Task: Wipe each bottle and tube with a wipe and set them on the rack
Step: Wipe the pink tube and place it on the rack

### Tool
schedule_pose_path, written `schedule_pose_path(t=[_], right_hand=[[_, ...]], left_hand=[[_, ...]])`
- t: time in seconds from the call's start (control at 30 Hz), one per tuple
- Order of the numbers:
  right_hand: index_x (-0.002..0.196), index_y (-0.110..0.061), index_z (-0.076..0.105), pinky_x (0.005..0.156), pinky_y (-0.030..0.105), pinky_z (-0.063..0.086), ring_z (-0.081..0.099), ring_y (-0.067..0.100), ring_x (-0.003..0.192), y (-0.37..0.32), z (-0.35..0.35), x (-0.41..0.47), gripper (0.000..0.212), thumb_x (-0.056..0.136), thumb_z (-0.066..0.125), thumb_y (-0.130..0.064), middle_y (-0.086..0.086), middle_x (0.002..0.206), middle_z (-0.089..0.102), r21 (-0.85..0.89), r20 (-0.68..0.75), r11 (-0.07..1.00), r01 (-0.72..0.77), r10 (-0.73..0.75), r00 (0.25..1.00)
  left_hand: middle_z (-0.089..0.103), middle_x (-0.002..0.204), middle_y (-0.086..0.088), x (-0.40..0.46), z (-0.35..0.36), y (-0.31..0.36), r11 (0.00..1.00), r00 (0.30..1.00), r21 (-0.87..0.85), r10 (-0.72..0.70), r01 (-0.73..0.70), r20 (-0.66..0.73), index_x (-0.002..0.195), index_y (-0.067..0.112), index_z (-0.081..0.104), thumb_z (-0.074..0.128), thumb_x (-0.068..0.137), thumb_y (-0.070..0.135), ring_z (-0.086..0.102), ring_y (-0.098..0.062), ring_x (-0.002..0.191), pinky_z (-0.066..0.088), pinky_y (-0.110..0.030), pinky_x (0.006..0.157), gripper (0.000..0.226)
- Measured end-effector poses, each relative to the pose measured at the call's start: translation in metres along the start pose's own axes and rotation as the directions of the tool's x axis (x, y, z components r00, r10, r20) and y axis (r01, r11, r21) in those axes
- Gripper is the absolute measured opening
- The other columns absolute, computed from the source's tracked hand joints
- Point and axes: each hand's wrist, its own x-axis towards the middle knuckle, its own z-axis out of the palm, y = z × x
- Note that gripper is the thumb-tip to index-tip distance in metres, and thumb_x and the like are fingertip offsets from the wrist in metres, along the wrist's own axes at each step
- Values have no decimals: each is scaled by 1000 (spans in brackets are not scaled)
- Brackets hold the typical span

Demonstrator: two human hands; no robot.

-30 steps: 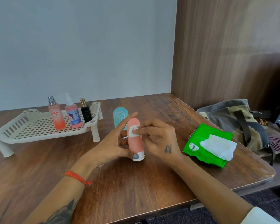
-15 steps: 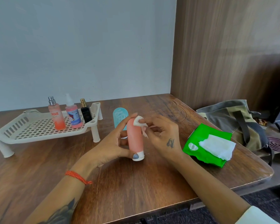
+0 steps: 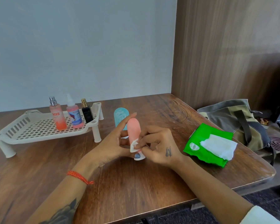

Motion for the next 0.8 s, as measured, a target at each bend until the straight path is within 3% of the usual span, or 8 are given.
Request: schedule_pose_path(t=[0.13, 0.2, 0.33, 0.4, 0.47, 0.57, 0.67, 0.8], right_hand=[[57, -9, 70, 49, 18, 42, 55, 9, 56, 5, -2, 0, 18, 63, 53, -12, -2, 62, 63, -71, -4, 988, -134, 134, 991], [56, -9, 68, 46, 21, 42, 54, 10, 53, 8, -2, 2, 27, 67, 45, -19, 0, 59, 62, -167, -86, 973, -161, 148, 985], [81, -10, 73, 63, 16, 51, 63, 6, 73, 9, 1, 6, 18, 77, 55, -11, 0, 83, 71, -92, -325, 975, -204, 165, 931], [99, -11, 71, 72, 18, 54, 66, 10, 85, 9, 3, 7, 20, 81, 61, -9, 3, 97, 71, -86, -282, 966, -245, 212, 936], [106, -11, 69, 75, 18, 54, 66, 10, 88, 9, 4, 6, 24, 82, 66, -6, 4, 102, 71, -71, -220, 954, -292, 271, 937], [98, -9, 70, 71, 16, 54, 65, 8, 83, 9, 2, 6, 20, 79, 68, -2, 2, 96, 71, -31, -198, 945, -324, 312, 929], [86, -10, 69, 67, 24, 56, 66, 12, 77, 9, -1, 5, 14, 75, 68, -1, -2, 87, 68, 0, -157, 942, -336, 332, 930], [73, -22, 65, 62, 21, 53, 62, 9, 72, 5, -4, 7, 12, 66, 61, -13, -8, 76, 65, 119, -105, 921, -372, 384, 917]], left_hand=[[49, 127, 5, 0, 0, -1, 1000, 1000, 17, -3, 3, 0, 126, 65, 28, 82, 62, -5, 60, -18, 110, 53, -35, 91, 109], [46, 131, 3, 0, -1, -1, 1000, 1000, 18, -3, 3, 4, 124, 67, 29, 82, 62, -4, 58, -19, 112, 53, -35, 92, 108], [46, 131, 4, 0, -1, -1, 1000, 1000, -4, 9, -9, 27, 126, 64, 30, 84, 61, -2, 58, -18, 113, 53, -37, 93, 107], [45, 131, 6, 0, -1, -1, 1000, 1000, -4, 9, -9, 30, 127, 63, 30, 84, 62, 0, 57, -17, 114, 53, -37, 92, 106], [45, 130, 7, 0, -1, -2, 1000, 1000, -6, 16, -15, 23, 127, 61, 31, 83, 63, -2, 58, -15, 111, 54, -33, 89, 104], [47, 130, 5, 0, 1, -1, 1000, 1000, -9, 26, -26, 7, 128, 59, 32, 82, 62, -4, 61, -15, 108, 55, -31, 86, 104], [51, 127, 0, -1, 0, 2, 998, 998, -39, 39, -41, -46, 129, 57, 33, 84, 58, -2, 65, -20, 104, 56, -37, 86, 105], [56, 127, -9, 0, -4, 3, 990, 990, -117, 66, -81, -126, 127, 57, 37, 93, 46, 8, 66, -24, 103, 54, -43, 90, 110]])
